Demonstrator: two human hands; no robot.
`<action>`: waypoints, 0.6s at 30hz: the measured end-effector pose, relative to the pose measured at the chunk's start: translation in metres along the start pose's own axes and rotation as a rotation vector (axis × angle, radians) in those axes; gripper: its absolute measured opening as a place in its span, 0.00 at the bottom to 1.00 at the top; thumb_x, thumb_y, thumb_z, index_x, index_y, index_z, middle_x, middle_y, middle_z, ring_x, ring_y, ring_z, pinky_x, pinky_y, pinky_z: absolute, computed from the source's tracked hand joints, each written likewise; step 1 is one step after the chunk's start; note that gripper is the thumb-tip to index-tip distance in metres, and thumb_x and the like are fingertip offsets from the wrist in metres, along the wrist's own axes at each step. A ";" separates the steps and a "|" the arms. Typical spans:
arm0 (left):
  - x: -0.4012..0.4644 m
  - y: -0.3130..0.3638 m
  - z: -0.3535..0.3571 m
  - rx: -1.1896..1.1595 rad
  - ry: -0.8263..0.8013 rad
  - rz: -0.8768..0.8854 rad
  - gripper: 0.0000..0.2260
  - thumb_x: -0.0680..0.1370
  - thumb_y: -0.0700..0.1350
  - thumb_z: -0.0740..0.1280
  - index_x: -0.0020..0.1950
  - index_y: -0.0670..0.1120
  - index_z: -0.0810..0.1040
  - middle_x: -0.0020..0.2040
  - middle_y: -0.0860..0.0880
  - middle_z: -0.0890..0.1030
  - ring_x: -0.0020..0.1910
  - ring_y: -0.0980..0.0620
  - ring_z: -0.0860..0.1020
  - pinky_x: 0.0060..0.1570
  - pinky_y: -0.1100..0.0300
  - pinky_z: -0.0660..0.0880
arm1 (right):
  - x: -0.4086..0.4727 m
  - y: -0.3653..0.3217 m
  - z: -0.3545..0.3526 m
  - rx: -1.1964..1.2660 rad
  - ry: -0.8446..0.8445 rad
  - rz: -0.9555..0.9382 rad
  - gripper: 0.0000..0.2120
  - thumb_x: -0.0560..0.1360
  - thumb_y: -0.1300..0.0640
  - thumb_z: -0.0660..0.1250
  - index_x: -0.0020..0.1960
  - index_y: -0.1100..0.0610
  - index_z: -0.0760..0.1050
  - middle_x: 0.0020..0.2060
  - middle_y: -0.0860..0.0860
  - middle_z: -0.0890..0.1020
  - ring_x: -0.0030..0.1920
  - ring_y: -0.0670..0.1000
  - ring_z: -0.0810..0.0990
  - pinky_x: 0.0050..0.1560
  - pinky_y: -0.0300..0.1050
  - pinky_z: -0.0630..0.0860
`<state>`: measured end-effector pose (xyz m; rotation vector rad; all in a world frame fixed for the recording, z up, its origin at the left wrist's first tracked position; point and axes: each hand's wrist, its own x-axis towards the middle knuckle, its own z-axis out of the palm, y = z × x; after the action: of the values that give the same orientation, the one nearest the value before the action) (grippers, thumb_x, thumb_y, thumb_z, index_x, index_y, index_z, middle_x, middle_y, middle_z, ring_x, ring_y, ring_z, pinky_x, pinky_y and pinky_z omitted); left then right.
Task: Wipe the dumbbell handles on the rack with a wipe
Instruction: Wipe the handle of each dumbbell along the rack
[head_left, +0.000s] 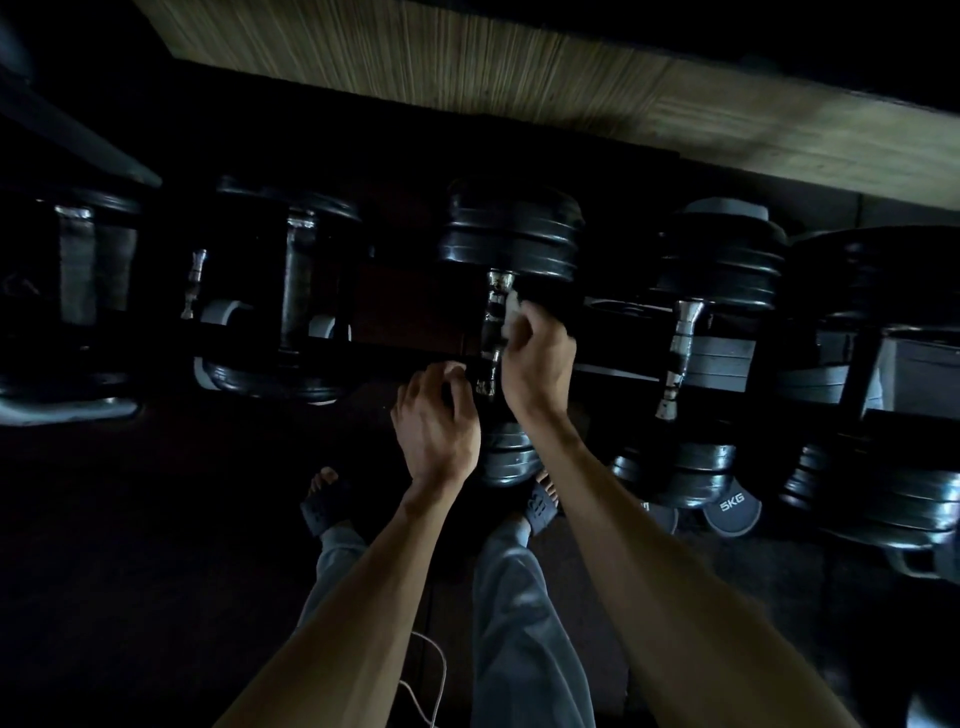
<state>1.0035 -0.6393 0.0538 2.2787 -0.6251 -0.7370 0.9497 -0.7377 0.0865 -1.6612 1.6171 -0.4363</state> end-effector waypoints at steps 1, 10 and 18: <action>0.001 -0.001 0.000 -0.012 -0.011 0.007 0.22 0.78 0.57 0.50 0.53 0.50 0.81 0.49 0.52 0.82 0.51 0.51 0.78 0.56 0.48 0.74 | -0.010 0.012 -0.006 -0.027 -0.080 -0.007 0.13 0.83 0.59 0.61 0.42 0.60 0.77 0.30 0.50 0.79 0.28 0.49 0.77 0.23 0.39 0.68; 0.031 0.000 -0.021 -0.012 -0.449 0.270 0.20 0.78 0.49 0.68 0.71 0.53 0.74 0.66 0.49 0.74 0.67 0.51 0.72 0.67 0.53 0.70 | -0.032 0.031 -0.029 0.148 -0.282 0.055 0.07 0.79 0.59 0.67 0.49 0.55 0.84 0.37 0.51 0.86 0.33 0.50 0.83 0.33 0.44 0.76; 0.048 0.012 -0.033 -0.035 -0.394 0.305 0.09 0.74 0.45 0.75 0.48 0.43 0.79 0.45 0.50 0.81 0.43 0.55 0.79 0.44 0.62 0.75 | -0.045 0.045 -0.017 0.301 -0.075 0.082 0.07 0.79 0.61 0.67 0.54 0.55 0.82 0.43 0.46 0.86 0.42 0.40 0.83 0.43 0.35 0.78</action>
<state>1.0574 -0.6616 0.0666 1.9544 -1.1026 -1.0393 0.9008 -0.6954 0.0772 -1.3662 1.4771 -0.5402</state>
